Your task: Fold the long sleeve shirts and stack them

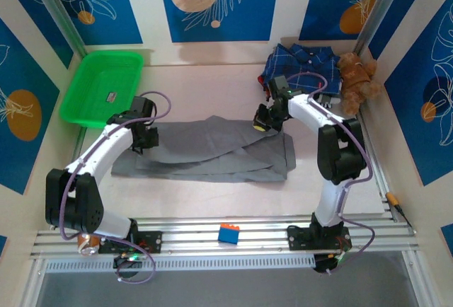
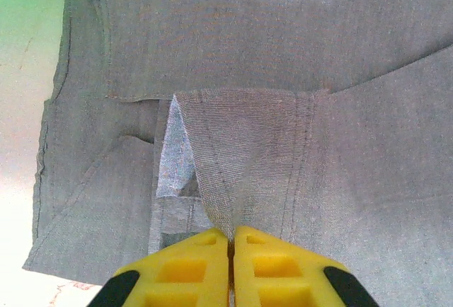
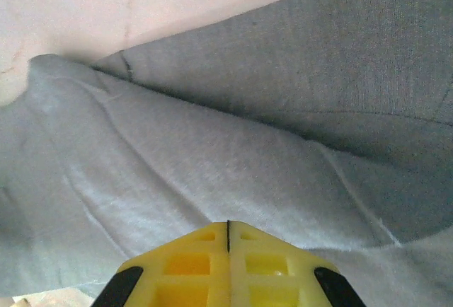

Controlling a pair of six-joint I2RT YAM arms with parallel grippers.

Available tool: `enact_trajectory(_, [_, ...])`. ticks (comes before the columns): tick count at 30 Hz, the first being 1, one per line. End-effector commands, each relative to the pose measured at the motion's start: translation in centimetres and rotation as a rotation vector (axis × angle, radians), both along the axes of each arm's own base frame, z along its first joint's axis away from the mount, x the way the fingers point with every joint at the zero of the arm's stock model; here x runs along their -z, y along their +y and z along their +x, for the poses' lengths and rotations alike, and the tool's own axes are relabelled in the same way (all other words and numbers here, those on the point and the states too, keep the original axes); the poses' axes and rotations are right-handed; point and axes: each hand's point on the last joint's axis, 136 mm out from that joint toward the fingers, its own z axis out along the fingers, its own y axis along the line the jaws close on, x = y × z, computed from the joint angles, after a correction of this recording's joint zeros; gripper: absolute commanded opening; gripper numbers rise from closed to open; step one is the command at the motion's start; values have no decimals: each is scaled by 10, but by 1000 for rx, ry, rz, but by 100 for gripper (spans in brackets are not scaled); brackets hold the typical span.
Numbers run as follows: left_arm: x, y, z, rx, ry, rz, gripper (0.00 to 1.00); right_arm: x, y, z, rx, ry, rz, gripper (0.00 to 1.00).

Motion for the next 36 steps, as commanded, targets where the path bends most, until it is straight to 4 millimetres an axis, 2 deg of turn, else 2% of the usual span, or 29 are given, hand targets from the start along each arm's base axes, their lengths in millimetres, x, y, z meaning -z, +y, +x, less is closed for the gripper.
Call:
enact_trajectory(1, [4,6,1,12,19,31,10,3,9,3,-4,24,14,3])
enact_trajectory(9, [6,11,4,32,38,75,10,31,10,5,-1,71,-15,2])
enact_trajectory(17, [-19,13,15,67,-13,109,10,53,6,4,16,114,-48,0])
enact_trajectory(20, [-19,15,16,80,-4,126,10,59,6,4,23,125,-56,0])
enact_trajectory(26, [-2,23,10,67,47,171,10,68,3,4,42,143,-77,0])
enact_trajectory(33, [36,50,-5,12,209,317,11,73,4,1,54,152,-81,0])
enact_trajectory(35, [44,56,-8,-19,242,345,21,72,4,-1,56,154,-79,0])
enact_trajectory(36, [46,58,-9,-36,249,353,31,72,4,-2,55,155,-78,0])
